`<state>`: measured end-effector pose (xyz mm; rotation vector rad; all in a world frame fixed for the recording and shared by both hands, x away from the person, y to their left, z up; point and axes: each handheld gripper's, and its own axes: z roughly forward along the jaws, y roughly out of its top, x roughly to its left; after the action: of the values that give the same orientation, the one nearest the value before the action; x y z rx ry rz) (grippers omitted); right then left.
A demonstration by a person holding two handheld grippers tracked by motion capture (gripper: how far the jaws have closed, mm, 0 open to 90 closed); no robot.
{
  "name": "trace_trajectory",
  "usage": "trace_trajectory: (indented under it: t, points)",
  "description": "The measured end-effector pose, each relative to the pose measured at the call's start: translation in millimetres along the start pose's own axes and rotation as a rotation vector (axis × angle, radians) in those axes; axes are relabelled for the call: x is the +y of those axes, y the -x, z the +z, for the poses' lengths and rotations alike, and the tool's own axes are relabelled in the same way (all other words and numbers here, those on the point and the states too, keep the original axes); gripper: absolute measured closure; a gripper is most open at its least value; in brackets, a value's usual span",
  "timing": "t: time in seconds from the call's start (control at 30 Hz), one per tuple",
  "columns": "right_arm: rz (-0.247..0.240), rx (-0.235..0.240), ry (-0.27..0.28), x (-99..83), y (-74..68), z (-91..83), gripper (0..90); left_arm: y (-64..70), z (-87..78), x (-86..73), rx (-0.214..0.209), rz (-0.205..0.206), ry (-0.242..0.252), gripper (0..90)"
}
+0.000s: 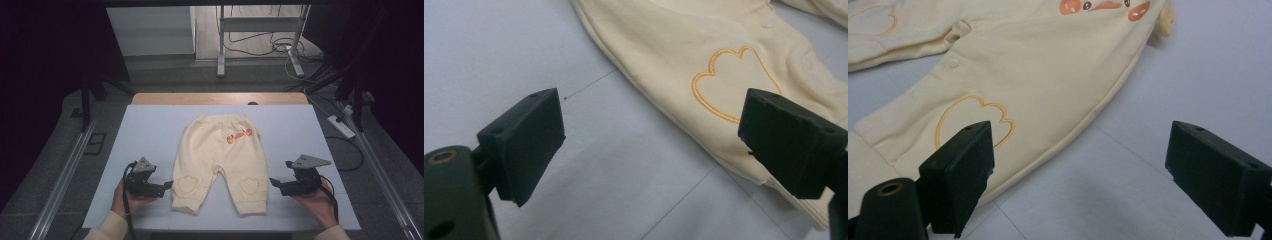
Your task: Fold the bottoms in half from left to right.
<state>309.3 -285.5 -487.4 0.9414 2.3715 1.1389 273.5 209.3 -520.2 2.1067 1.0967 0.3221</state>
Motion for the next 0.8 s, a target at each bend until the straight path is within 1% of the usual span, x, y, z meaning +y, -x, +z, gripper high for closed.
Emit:
trace_trajectory:
  t: [0.17, 0.5, 0.8]
  points:
    - [0.006, 0.002, -0.001, -0.3, -0.1, 0.0, 12.3, -0.6, 0.5, -0.4, -0.003, -0.007, -0.002, 11.0]
    - [0.002, 0.004, -0.005, 0.4, -2.2, 1.4, 12.5, -0.3, 0.9, -0.1, -0.007, -0.003, -0.009, 11.1]
    - [-0.001, 0.024, 0.008, 5.0, -7.8, 3.3, 13.3, -1.1, 1.1, 0.2, -0.008, -0.005, -0.006, 11.0]
